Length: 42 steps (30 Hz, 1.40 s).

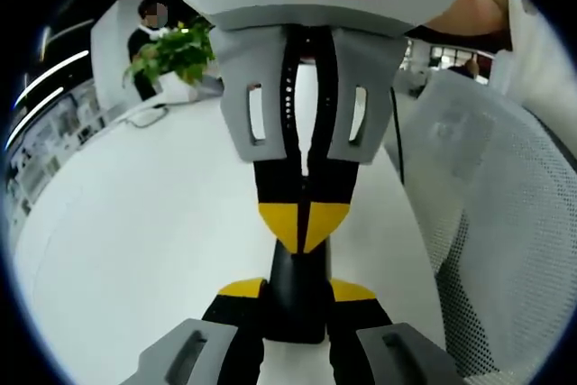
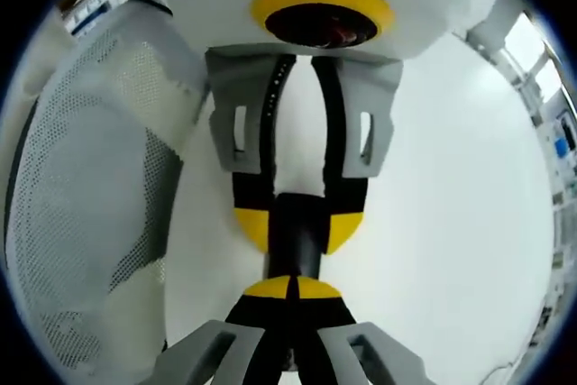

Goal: Press the specified remote control buttons in sequence, fully releasing each button before pressing the next.

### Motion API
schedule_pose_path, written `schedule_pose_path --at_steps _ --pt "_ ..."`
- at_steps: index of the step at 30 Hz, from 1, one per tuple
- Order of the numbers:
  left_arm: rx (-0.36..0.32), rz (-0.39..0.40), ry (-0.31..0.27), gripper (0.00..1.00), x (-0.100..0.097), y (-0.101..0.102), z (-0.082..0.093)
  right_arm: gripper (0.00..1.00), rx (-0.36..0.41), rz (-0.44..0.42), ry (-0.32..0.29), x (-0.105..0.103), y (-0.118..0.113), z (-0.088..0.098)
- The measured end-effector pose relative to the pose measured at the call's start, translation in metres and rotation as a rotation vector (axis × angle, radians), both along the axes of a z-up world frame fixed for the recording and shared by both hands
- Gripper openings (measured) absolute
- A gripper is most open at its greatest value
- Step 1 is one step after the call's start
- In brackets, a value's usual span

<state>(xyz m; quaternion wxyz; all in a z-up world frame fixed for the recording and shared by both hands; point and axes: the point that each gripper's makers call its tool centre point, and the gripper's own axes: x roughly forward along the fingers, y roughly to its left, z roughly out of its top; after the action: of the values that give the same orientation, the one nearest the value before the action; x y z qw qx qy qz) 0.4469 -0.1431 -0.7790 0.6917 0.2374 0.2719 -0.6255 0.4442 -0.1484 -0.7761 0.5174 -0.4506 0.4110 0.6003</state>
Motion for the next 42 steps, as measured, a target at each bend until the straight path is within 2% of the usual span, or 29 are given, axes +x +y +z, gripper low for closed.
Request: schedule_pose_path --at_steps 4,12,17,25,32,42 --pt "0.001 0.001 0.000 0.25 -0.001 0.000 0.001 0.00 -0.030 0.012 0.001 0.001 0.000 -0.002" --pt "0.001 0.004 -0.001 0.25 -0.001 0.000 0.001 0.00 -0.052 -0.048 0.039 0.002 0.000 -0.003" --pt "0.005 0.005 -0.002 0.25 -0.001 0.000 0.001 0.00 -0.058 -0.047 0.036 0.001 0.001 -0.003" --pt "0.008 0.005 -0.004 0.25 -0.002 0.000 0.001 0.00 0.033 -0.078 0.022 -0.003 -0.002 0.002" --pt "0.009 0.008 -0.003 0.25 -0.002 0.000 0.001 0.00 0.066 -0.085 0.020 -0.001 -0.004 0.004" --pt "0.009 0.004 -0.001 0.25 -0.002 0.000 0.002 0.03 0.143 -0.094 -0.012 0.009 -0.003 0.028"
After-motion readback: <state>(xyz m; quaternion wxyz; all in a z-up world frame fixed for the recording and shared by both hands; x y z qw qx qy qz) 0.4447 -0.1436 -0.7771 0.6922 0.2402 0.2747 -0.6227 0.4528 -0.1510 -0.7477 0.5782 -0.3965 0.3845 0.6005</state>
